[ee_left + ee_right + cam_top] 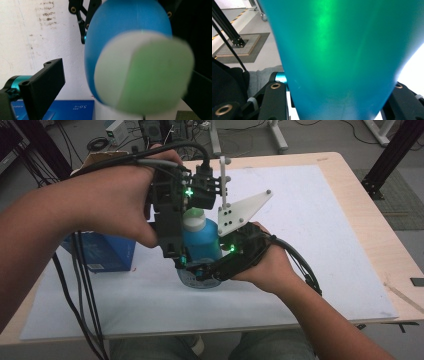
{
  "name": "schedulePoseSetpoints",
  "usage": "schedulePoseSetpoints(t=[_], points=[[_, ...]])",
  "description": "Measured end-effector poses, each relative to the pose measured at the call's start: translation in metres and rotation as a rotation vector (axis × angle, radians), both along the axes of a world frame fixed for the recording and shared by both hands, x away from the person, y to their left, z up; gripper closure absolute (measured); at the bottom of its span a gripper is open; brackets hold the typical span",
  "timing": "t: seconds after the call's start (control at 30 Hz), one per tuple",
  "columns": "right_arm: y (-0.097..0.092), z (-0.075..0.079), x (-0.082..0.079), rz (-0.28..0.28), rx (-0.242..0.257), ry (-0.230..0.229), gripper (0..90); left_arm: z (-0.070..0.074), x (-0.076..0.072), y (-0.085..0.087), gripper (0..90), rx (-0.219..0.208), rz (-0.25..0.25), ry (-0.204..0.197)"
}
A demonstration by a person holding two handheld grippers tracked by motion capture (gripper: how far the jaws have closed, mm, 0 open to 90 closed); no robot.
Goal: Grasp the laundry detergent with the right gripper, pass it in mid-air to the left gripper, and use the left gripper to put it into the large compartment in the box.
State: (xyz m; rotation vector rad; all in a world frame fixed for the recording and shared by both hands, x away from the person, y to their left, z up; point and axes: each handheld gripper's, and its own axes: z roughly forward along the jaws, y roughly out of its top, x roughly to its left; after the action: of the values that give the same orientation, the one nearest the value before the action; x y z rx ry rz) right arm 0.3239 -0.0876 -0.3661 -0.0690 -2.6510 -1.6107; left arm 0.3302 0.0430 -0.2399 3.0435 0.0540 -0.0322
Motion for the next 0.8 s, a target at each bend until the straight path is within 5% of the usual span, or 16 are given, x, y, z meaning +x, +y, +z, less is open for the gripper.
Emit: schedulePoseSetpoints(t=[0.6,0.8], points=[[0.0103,0.0033,0.0024,0.027,0.001,0.015,46.3,-0.0047,-0.0002,0.0001,3.3,0.018,0.018,-0.010],[0.0106,0.0025,0.0037,0.023,-0.006,0.021,46.3,-0.0052,-0.0001,-0.0011,10.3,0.022,0.010,-0.014]])
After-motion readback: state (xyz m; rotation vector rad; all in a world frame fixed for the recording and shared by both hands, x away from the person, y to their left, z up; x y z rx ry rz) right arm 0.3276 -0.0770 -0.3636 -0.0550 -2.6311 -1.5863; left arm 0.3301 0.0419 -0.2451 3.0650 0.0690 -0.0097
